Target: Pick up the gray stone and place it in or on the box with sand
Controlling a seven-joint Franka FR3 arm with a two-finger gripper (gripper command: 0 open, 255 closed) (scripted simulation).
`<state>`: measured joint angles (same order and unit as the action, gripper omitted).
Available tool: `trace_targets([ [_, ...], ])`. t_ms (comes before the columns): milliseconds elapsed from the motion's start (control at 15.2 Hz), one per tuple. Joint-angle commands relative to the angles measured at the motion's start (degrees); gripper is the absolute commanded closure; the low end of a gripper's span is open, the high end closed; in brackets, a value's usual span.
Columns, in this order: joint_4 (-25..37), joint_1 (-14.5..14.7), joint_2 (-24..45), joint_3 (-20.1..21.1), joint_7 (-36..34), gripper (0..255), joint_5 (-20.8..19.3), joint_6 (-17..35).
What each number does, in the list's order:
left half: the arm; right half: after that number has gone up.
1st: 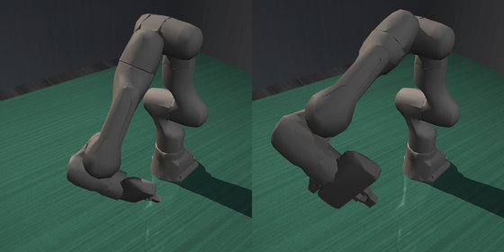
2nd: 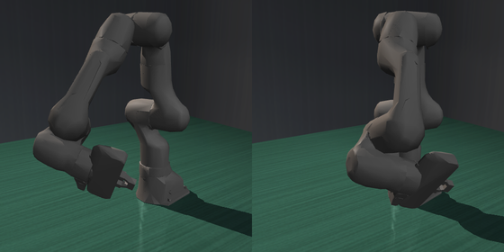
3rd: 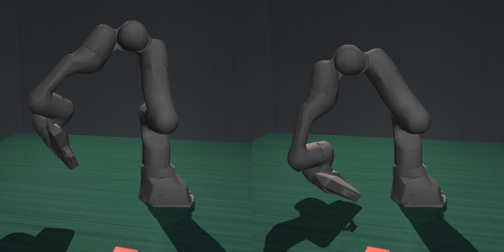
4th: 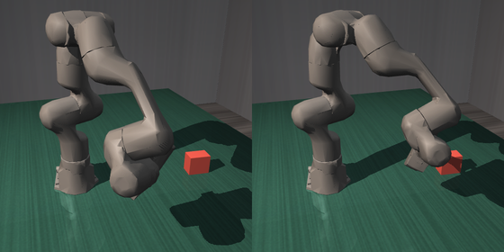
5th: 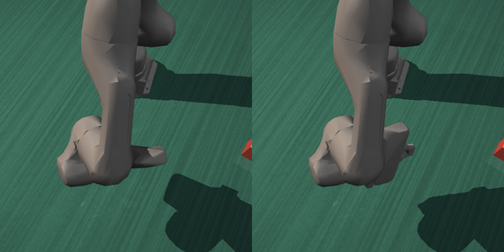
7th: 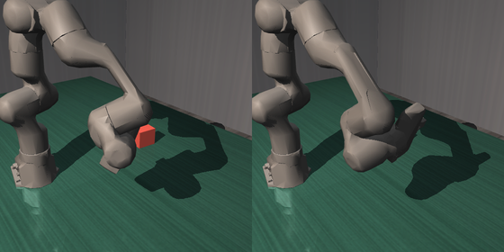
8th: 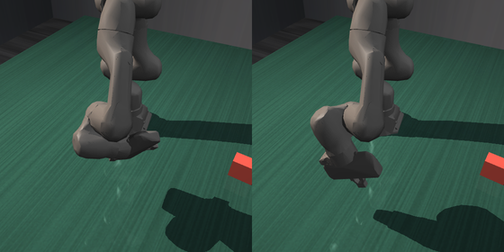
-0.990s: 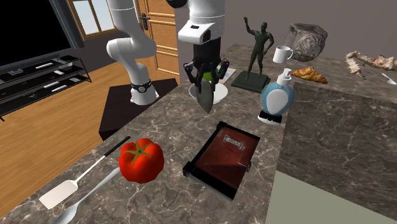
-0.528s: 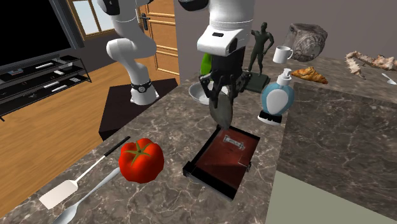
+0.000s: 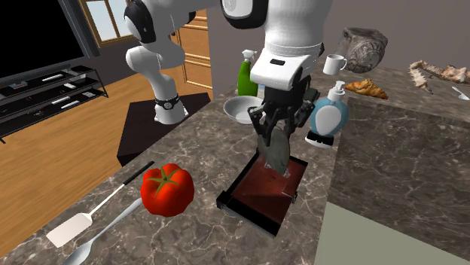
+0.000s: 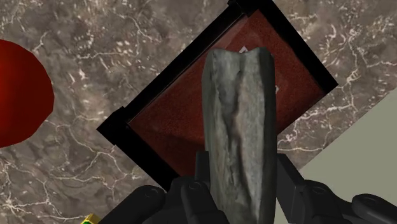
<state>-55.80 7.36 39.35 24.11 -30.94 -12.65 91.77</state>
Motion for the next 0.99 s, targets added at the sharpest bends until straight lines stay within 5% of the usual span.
trace_targets([
  [0, -2.16, -0.47, -0.41, 0.04, -0.05, 255, 0.09, 1.76],
  [924, -12.46, -2.13, -0.92, -0.07, -0.55, 255, -0.02, 11.29],
])
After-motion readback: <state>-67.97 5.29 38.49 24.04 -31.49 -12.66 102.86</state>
